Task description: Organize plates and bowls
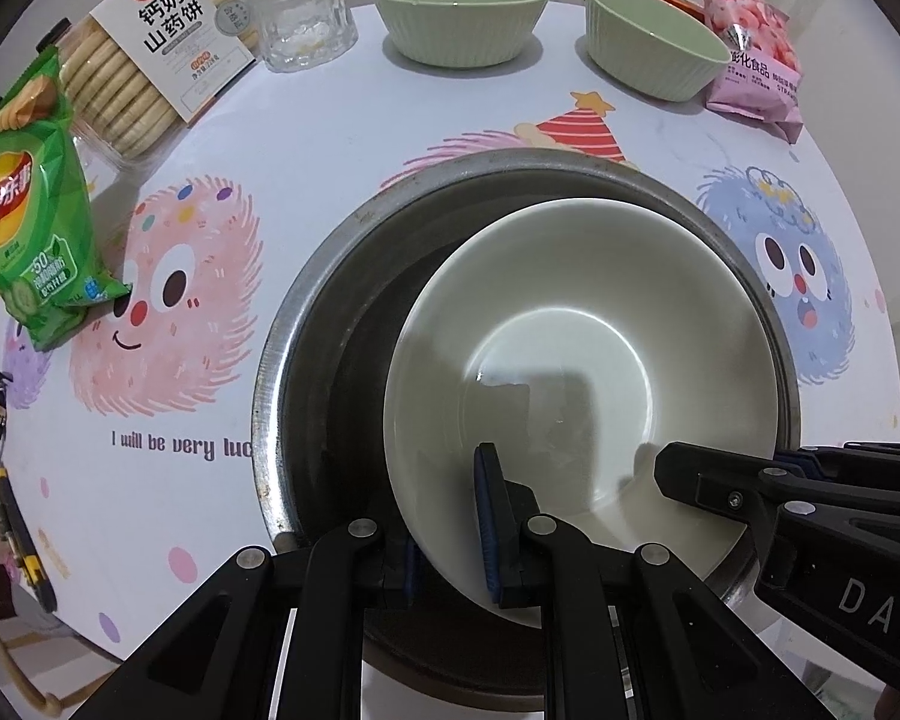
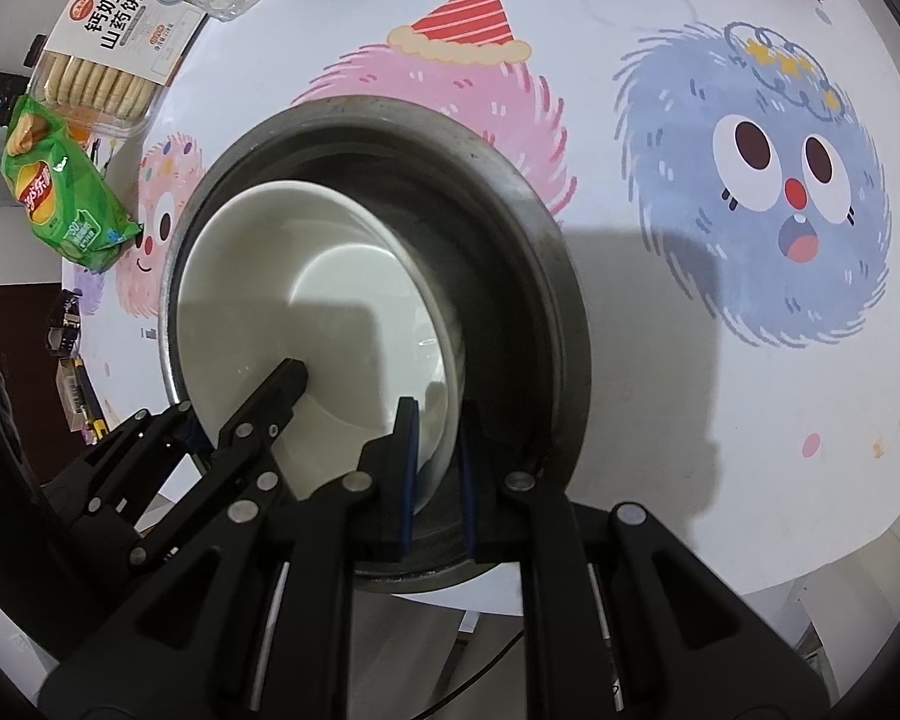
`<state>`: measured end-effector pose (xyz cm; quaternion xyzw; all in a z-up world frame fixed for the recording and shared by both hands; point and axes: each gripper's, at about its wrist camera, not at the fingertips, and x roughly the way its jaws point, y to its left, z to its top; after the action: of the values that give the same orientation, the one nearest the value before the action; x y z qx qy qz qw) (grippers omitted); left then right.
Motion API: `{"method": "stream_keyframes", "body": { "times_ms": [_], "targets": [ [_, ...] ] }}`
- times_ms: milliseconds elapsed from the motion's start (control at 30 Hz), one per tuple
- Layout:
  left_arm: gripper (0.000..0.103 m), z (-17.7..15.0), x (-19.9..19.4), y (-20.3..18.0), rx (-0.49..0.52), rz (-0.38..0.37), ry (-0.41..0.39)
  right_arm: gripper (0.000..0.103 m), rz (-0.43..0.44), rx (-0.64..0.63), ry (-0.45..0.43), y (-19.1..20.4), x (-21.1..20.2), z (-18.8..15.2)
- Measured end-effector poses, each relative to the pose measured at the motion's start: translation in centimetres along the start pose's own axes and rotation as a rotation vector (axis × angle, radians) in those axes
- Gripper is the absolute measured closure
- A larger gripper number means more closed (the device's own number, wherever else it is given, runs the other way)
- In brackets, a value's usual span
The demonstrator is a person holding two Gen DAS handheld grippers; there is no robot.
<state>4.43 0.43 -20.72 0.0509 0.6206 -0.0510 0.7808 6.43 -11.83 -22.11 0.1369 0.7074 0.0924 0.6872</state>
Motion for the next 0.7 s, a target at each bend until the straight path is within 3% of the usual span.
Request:
{"method": "stream_keyframes", "body": {
  "times_ms": [167,400,700],
  "targets": [
    [0.088,0.2,-1.3,0.0,-0.003,0.005,-0.003,0.089,0.015,-0.003,-0.009,-0.1,-0.8,-0.1],
    [0.088,2.4,-5.9,-2.6,0.076,0.000,-0.103,0.088,0.062,0.009,-0.119,-1.5,-6.4,-0.2],
    [0.088,6.8,-4.0,-12.4,0.237,-0.091,-0.123,0.088,0.034,0.225,-0.225,-10.9,-10.7,0.9]
  ]
}}
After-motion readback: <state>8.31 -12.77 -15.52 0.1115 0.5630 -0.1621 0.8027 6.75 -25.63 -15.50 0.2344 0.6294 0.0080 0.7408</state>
